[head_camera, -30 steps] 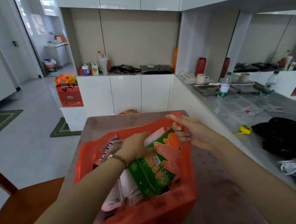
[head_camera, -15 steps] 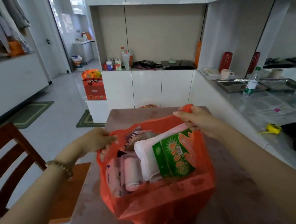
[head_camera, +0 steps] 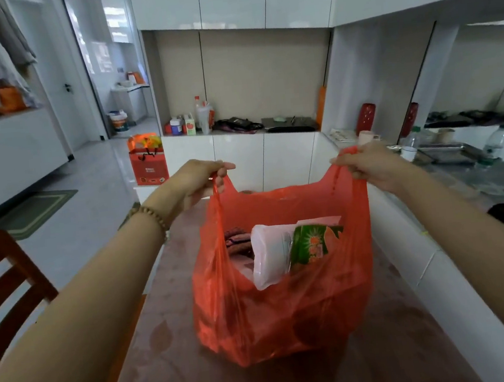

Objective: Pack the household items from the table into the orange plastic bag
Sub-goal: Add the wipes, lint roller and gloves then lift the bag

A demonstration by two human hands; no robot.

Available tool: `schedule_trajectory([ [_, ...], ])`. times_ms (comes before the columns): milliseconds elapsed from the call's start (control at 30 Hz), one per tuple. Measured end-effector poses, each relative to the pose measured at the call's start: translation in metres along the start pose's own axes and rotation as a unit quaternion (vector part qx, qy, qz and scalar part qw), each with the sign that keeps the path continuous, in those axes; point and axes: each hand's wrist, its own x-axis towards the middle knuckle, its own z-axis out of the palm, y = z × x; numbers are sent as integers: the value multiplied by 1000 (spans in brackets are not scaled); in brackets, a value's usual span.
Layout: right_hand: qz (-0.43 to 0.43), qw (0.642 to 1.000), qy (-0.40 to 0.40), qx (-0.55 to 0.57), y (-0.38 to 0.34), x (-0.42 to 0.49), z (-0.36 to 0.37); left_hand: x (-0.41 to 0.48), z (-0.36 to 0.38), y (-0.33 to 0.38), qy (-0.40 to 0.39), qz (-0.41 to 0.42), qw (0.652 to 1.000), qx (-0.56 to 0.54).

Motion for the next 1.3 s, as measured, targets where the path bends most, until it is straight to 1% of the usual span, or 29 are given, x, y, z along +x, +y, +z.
schedule_trajectory([
  [67,-13,999,-9,-33,6,-4,9,1,-2,-10,8,3,1000,2],
  [167,-37,995,-28,-89,14,-14,29,-2,-11,-18,5,5,999,37],
  [367,-24,981,-40,-186,42,-29,55,-14,-21,-30,-10,16,990,139],
  [500,-28,986,-39,-163,53,-48,60,-21,-24,-41,6,27,978,207],
  [667,-9,981,-71,-182,69,-73,57,-37,-18,-52,1,30,971,236],
  [767,3,976,-85,-199,65,-91,53,-51,-12,-54,34,32,967,252],
  [800,-2,973,-65,-222,63,-97,51,-57,-10,-54,49,34,966,253],
  [833,-20,964,-20,-265,64,-100,49,-62,-8,-55,66,39,964,254],
  [867,-53,943,40,-326,63,-108,46,-67,-7,-56,80,45,964,250],
  [900,-112,914,112,-373,63,-116,43,-71,-4,-58,89,52,965,241],
  [933,-204,883,161,-392,62,-125,43,-76,-2,-61,93,57,968,227],
  [967,-282,874,148,-368,68,-128,45,-79,1,-64,97,59,972,207],
  [1000,-309,888,68,-334,64,-142,51,-83,3,-69,101,62,976,184],
  [1033,-299,904,-48,-300,90,-139,61,-86,6,-74,109,66,978,164],
  [1067,-245,908,-150,-305,110,-136,69,-89,9,-79,119,69,979,150],
  [1100,-181,921,-195,-285,143,-124,80,-90,11,-85,127,72,979,142],
  [1133,-133,924,-198,-300,149,-129,86,-92,12,-90,132,77,979,138],
  [1167,-105,933,-197,-283,161,-122,91,-93,13,-93,134,81,978,135],
  [1233,-62,912,-251,-319,155,-124,106,-94,12,-99,134,85,979,125],
  [1267,-63,899,-276,-335,147,-129,111,-94,11,-100,133,86,980,123],
  [1300,-50,899,-275,-338,150,-125,117,-94,10,-100,132,85,980,122],
])
